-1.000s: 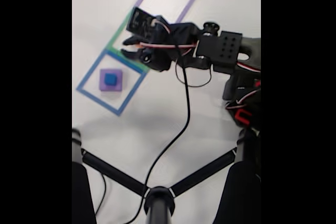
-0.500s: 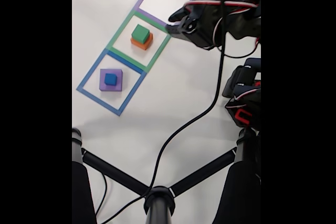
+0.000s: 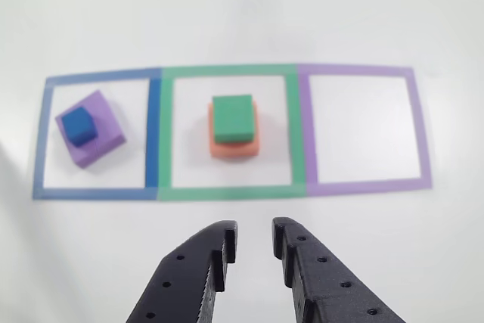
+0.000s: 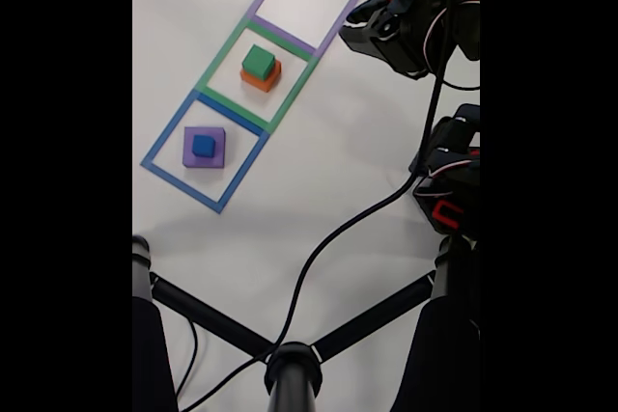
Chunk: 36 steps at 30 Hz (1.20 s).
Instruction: Tower of hanoi
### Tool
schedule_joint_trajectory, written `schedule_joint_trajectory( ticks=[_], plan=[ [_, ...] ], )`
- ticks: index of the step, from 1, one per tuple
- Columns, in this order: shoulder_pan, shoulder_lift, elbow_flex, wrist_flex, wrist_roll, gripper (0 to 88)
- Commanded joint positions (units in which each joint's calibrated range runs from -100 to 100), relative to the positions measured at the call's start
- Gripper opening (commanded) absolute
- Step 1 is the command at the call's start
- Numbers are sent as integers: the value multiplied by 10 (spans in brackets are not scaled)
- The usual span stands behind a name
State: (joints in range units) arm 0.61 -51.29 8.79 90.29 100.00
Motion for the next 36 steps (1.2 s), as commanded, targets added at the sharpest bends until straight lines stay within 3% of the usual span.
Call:
schedule_joint_trajectory(
  ticks=[1, 11, 20, 36],
  plan=[
    [17, -49, 92, -79, 0, 64],
    [40, -119, 358, -293, 0, 234],
    [40, -115, 618, -636, 0, 325],
    [41, 68, 826, -1106, 0, 367]
  ],
)
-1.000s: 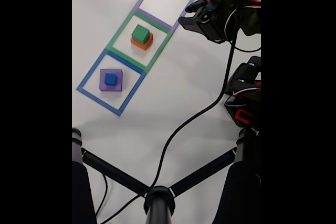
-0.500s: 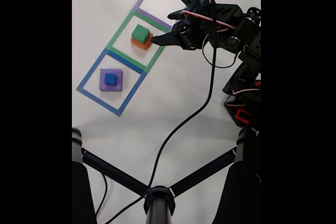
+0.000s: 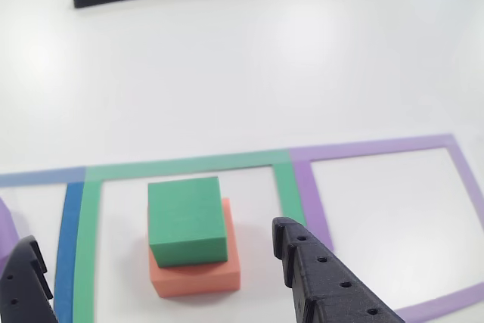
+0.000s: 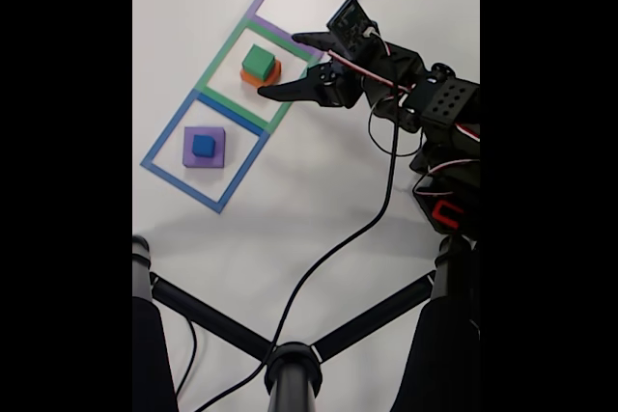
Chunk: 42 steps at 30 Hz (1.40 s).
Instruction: Tower of hanoi
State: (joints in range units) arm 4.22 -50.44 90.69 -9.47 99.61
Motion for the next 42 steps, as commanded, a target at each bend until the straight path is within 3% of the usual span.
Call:
schedule_joint_trajectory(
  ticks=[1, 7, 13, 26, 42],
  plan=[
    [3, 84, 9, -138, 4, 368],
    [-2, 241, 11, -311, 4, 370],
    [1, 350, -4, -408, 4, 369],
    [-2, 520, -77, -524, 4, 361],
    [-34, 644, -137, -594, 4, 350]
  ],
)
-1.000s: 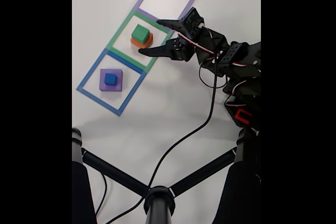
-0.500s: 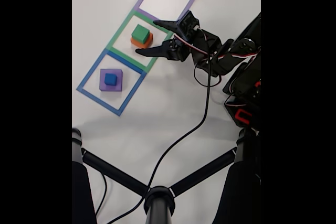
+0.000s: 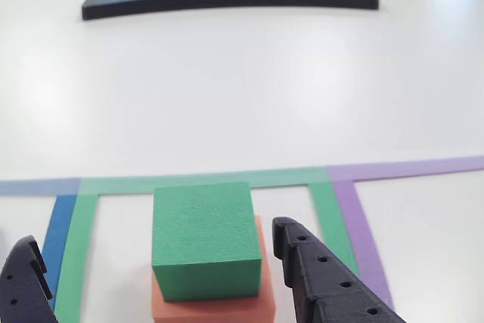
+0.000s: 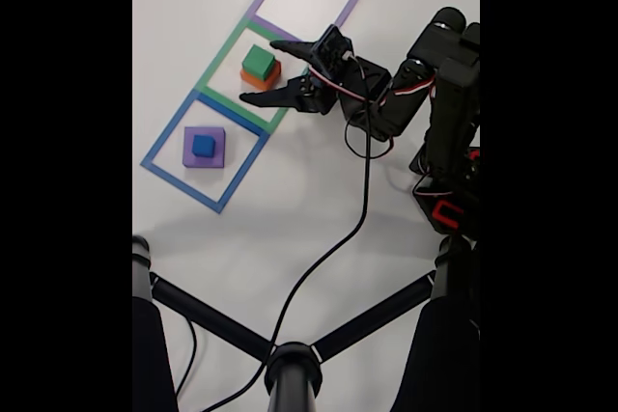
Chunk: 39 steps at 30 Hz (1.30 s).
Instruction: Tower of hanoi
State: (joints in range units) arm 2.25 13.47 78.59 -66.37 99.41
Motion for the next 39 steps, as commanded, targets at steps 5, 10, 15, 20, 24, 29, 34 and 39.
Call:
schedule_joint_trajectory(
  ticks=[5, 10, 15, 20, 24, 29, 34, 39],
  plan=[
    [-19, 22, -28, -34, 6, 347],
    [-18, 32, -37, -35, 6, 343],
    [-15, 39, -42, -35, 6, 327],
    [-11, 45, -44, -32, 6, 287],
    [-10, 47, -44, -30, 6, 232],
    [-10, 48, -44, -25, 6, 151],
    [-9, 48, -44, -22, 6, 82],
    [-8, 47, -42, -21, 6, 47]
  ],
)
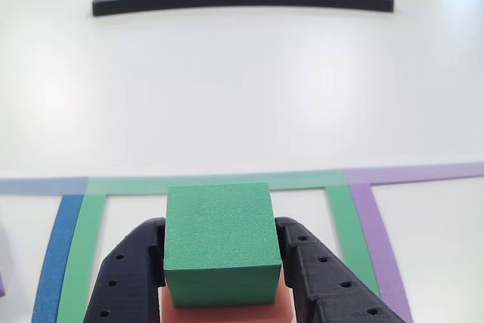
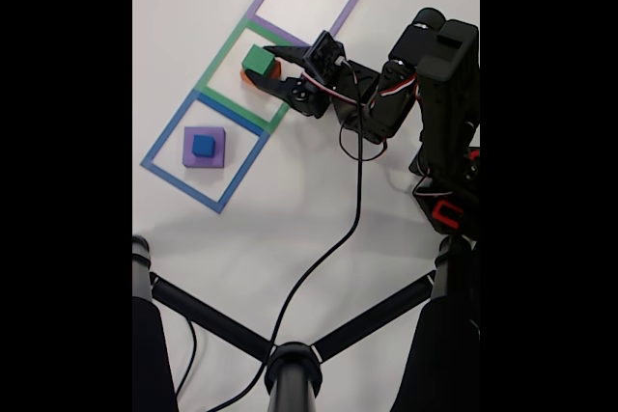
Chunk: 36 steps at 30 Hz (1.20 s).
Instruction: Tower of hanoi
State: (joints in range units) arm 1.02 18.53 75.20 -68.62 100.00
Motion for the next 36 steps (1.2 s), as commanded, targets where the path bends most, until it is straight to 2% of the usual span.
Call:
schedule_joint_trajectory(
  ticks=[1, 7, 12, 16, 21, 28, 32, 36],
  plan=[
    [4, -6, -7, 1, 0, 46],
    [0, -68, -5, 51, 0, 47],
    [-6, -220, -9, 207, 0, 48],
    [-3, -385, -39, 432, 0, 42],
    [28, -572, -129, 790, 0, 37],
    [67, -661, -389, 1214, 0, 30],
    [89, -648, -572, 1388, 0, 27],
    [112, -629, -717, 1508, 0, 22]
  ],
)
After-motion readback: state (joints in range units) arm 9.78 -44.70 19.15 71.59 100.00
